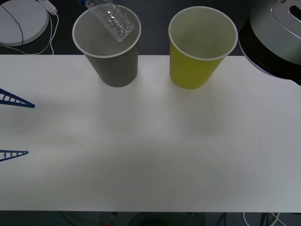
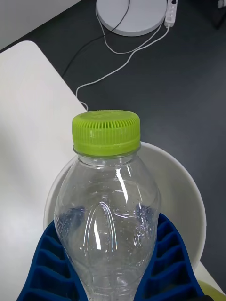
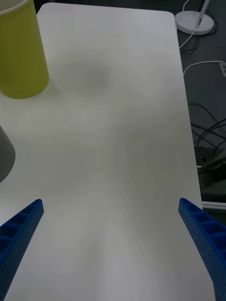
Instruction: Put the can into the green bin and the plastic bottle into the gray bin
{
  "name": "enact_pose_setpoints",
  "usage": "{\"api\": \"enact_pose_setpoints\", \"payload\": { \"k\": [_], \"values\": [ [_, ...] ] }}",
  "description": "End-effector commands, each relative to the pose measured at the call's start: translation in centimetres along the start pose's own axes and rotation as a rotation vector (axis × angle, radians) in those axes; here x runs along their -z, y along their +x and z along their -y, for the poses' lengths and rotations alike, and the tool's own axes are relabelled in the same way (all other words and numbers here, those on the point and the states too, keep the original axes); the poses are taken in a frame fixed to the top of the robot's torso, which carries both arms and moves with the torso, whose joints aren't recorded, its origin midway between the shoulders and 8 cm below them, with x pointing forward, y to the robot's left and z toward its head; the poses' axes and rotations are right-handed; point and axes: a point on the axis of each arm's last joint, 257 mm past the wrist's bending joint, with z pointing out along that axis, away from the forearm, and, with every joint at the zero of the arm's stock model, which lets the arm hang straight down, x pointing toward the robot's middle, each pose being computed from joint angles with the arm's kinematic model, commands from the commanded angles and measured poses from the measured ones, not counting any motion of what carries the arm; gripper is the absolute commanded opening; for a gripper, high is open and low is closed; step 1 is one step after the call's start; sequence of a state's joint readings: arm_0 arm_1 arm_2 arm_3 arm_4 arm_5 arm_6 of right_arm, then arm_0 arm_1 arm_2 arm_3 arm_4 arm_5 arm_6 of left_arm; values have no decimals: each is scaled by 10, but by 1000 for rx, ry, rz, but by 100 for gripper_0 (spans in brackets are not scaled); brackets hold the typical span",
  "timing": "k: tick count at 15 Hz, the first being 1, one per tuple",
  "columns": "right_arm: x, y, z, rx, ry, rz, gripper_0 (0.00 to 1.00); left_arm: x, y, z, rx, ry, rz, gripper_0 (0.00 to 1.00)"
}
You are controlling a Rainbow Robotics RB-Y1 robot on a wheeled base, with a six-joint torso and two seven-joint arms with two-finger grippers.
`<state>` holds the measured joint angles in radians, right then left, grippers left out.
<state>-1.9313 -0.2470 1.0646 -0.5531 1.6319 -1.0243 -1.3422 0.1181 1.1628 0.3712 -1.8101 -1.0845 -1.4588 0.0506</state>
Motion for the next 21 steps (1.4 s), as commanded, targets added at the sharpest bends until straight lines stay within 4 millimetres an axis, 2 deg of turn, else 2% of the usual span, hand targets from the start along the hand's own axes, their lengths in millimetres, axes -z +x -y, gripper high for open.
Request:
{"api": "enact_pose_setpoints", "payload": {
  "k": [1,7,15,21],
  "values": [
    [-1,-2,0,-5,-2,12,100,0,0,0,0,0,0,100],
    [0,-10,-2,-28,-16,44,100,0,0,0,0,0,0,100],
    [0,-8,-2,-33,-27,44,100,0,0,0,0,0,0,100],
    [6,11,11,5,-82,54,100,0,0,0,0,0,0,100]
  ]
}}
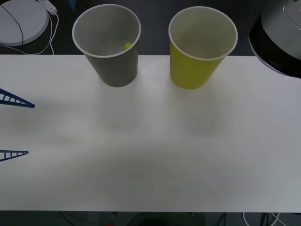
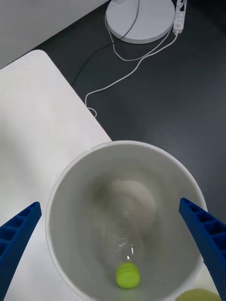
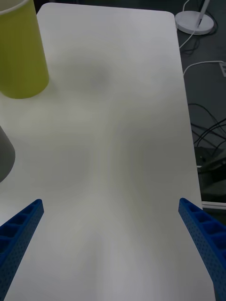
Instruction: Put the can into the green bin and the plastic bottle into the gray bin
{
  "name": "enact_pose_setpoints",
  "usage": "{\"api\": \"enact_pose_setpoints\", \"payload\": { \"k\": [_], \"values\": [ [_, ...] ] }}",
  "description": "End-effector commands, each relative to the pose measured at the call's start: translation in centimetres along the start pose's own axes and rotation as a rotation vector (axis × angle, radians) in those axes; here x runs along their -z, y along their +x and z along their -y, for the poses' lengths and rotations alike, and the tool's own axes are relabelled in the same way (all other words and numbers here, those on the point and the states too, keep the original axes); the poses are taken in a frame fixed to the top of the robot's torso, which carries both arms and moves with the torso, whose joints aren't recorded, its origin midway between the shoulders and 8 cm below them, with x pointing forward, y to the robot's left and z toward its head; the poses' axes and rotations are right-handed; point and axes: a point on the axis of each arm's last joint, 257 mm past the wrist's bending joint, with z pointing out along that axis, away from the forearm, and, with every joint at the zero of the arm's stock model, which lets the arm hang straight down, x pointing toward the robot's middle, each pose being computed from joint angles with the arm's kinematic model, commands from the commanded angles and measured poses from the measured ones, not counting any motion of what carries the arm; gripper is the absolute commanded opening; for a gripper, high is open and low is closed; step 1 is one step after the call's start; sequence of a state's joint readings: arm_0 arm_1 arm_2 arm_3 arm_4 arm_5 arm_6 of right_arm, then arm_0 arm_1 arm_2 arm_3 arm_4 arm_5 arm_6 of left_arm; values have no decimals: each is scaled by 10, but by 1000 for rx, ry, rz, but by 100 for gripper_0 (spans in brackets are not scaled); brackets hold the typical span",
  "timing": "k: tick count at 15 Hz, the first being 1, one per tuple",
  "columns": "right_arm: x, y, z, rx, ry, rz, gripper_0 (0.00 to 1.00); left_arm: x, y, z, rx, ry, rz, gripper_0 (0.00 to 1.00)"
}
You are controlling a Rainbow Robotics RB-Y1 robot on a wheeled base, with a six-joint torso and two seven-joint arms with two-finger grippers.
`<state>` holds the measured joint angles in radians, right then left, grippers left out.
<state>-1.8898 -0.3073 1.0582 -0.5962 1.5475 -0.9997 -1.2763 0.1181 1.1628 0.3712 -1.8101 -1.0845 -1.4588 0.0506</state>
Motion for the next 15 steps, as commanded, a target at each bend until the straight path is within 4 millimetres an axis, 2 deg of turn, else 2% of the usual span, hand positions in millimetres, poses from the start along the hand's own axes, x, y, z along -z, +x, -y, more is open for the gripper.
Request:
{"api": "enact_pose_setpoints", "payload": {
  "k": [1,5,15],
  "values": [
    [6,9,6,17,-39,18,100,0,0,0,0,0,0,100],
    [21,25,11,58,-77,39,100,0,0,0,0,0,0,100],
    [64,95,5,131,-158,128,100,0,0,0,0,0,0,100]
  ]
}}
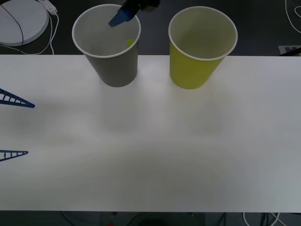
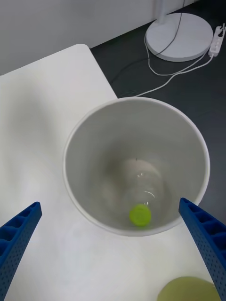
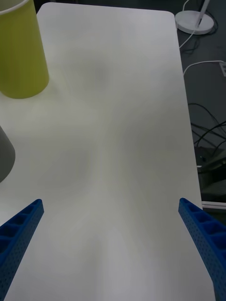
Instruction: Put the can into the green bin and the plastic bottle into the gray bin
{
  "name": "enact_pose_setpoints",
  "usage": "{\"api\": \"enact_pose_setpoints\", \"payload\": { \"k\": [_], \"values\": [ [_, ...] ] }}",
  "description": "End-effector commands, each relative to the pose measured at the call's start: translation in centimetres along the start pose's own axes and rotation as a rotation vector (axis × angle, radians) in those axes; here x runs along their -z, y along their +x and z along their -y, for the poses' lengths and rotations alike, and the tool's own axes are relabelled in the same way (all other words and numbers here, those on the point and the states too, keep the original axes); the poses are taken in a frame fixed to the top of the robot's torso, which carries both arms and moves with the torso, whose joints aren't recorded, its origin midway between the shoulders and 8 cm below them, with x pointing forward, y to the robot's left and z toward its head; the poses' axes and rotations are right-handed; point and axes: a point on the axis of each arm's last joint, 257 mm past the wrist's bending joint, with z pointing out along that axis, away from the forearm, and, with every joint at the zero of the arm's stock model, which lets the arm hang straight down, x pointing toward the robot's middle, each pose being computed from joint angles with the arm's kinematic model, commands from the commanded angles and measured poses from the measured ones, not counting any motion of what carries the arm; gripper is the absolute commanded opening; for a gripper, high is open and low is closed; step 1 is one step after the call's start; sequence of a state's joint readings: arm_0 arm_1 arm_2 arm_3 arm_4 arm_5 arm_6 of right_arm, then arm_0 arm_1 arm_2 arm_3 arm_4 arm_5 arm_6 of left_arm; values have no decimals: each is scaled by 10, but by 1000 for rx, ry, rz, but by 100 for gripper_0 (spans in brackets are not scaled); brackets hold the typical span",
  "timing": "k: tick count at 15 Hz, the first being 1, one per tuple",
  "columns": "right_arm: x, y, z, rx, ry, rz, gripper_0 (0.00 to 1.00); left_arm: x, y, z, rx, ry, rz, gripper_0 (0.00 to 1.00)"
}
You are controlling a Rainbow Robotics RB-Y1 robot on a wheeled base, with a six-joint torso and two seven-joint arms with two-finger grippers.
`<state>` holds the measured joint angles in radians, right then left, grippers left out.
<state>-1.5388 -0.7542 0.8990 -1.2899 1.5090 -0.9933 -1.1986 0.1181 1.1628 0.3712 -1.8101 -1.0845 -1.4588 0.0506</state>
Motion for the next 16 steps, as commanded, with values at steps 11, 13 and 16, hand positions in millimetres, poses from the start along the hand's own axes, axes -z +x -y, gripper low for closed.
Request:
{"api": "enact_pose_setpoints", "payload": {
  "k": [11,13,16],
  "values": [
    [64,82,-40,64,-31,133,100,0,0,0,0,0,0,100],
    [75,97,-48,68,-30,146,100,0,0,0,0,0,0,100],
    [87,116,-57,75,-26,157,100,0,0,0,0,0,0,100]
  ]
}}
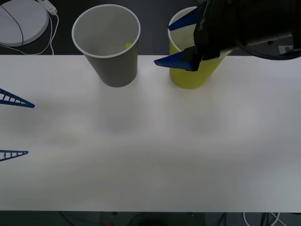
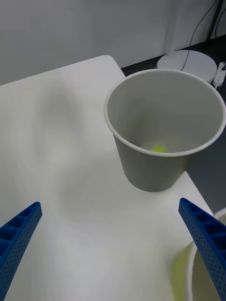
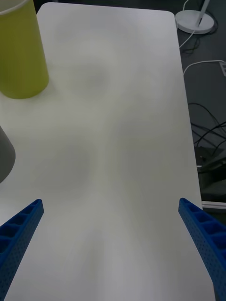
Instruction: Put the can into the green bin and the plastic bottle into the gray bin
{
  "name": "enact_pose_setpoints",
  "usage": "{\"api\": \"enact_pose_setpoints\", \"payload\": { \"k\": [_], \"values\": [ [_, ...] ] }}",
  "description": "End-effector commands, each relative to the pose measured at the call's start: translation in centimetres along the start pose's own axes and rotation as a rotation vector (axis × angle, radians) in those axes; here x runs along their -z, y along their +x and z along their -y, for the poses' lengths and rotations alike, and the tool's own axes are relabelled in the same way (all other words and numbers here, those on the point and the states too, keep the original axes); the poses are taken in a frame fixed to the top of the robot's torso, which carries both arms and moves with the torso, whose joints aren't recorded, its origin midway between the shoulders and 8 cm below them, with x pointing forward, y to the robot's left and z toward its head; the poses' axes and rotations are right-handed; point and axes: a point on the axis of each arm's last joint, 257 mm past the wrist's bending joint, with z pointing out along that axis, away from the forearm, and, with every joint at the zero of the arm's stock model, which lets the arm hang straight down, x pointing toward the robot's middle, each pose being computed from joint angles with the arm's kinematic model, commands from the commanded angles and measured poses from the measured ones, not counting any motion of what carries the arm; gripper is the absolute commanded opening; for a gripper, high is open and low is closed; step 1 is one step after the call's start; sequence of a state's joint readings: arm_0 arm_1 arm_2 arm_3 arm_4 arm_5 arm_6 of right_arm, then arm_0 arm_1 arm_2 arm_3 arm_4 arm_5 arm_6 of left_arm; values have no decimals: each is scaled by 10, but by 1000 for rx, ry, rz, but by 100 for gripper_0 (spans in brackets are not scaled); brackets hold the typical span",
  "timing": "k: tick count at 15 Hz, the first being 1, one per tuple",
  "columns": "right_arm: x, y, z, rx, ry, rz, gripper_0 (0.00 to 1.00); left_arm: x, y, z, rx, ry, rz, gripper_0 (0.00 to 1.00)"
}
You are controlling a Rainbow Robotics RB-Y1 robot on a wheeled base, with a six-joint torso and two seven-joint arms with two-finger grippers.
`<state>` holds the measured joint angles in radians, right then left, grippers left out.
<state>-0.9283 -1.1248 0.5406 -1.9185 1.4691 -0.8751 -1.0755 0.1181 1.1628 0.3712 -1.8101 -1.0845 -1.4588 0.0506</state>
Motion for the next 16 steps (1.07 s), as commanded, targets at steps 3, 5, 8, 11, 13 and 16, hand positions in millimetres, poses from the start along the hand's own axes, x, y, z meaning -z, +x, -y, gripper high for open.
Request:
{"api": "enact_pose_setpoints", "payload": {
  "k": [3,5,8,11,13,16],
  "values": [
    [22,25,-16,30,13,19,100,0,0,0,0,0,0,100],
    [29,37,-22,41,-1,32,100,0,0,0,0,0,0,100],
    [40,58,-32,68,-19,49,100,0,0,0,0,0,0,100],
    [51,79,-40,102,-16,55,100,0,0,0,0,0,0,100],
    [57,94,-46,120,-19,59,100,0,0,0,0,0,0,100],
    [66,111,-54,164,-36,55,100,0,0,0,0,0,0,100]
  ]
}}
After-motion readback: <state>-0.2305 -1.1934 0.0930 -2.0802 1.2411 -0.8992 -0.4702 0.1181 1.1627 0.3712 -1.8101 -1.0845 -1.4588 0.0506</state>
